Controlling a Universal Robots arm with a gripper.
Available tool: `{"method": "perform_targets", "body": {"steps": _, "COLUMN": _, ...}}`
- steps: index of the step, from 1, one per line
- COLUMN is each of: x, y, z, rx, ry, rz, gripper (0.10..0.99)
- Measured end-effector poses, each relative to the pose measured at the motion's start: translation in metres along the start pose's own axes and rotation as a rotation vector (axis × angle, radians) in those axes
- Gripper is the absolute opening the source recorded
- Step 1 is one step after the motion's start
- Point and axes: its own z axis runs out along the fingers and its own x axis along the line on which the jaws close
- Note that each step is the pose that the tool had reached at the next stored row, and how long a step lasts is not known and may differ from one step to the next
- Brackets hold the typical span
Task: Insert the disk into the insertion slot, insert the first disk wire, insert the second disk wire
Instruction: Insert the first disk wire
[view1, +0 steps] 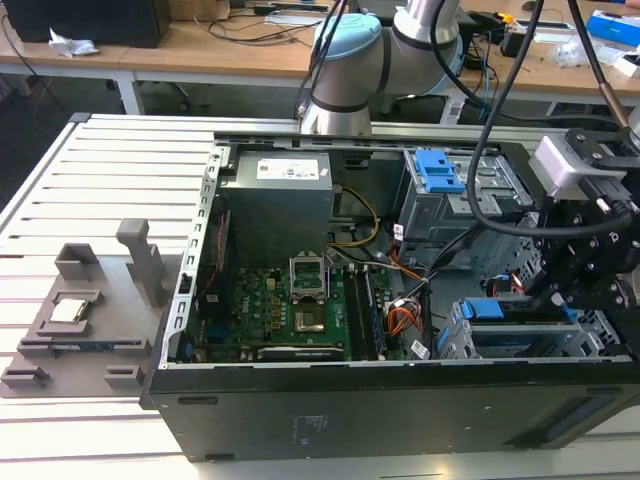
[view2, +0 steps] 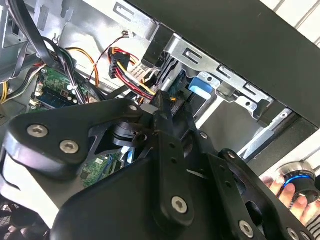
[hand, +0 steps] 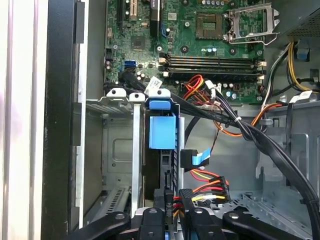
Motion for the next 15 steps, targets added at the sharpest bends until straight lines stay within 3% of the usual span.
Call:
{"method": "perform_targets", "body": {"steps": 6, "x": -0.0008, "y": 0.0009, "z": -0.0197, "rx": 0.0, "ry": -0.0002, "rz": 0.0, "gripper": 0.247}}
{"method": "perform_targets", "body": {"steps": 8, "x": -0.0012, "y": 0.001, "z": -0.0211, "rx": 0.0, "ry": -0.0002, "rz": 0.0, "gripper": 0.235}}
{"method": "perform_targets", "body": {"steps": 10, "x": -0.0015, "y": 0.0011, "z": -0.0228, "rx": 0.0, "ry": -0.0003, "rz": 0.0, "gripper": 0.106}}
{"method": "perform_targets", "body": {"steps": 15, "x": -0.0021, "y": 0.0012, "z": -0.0253, "rx": 0.0, "ry": -0.0003, "rz": 0.0, "gripper": 0.106}}
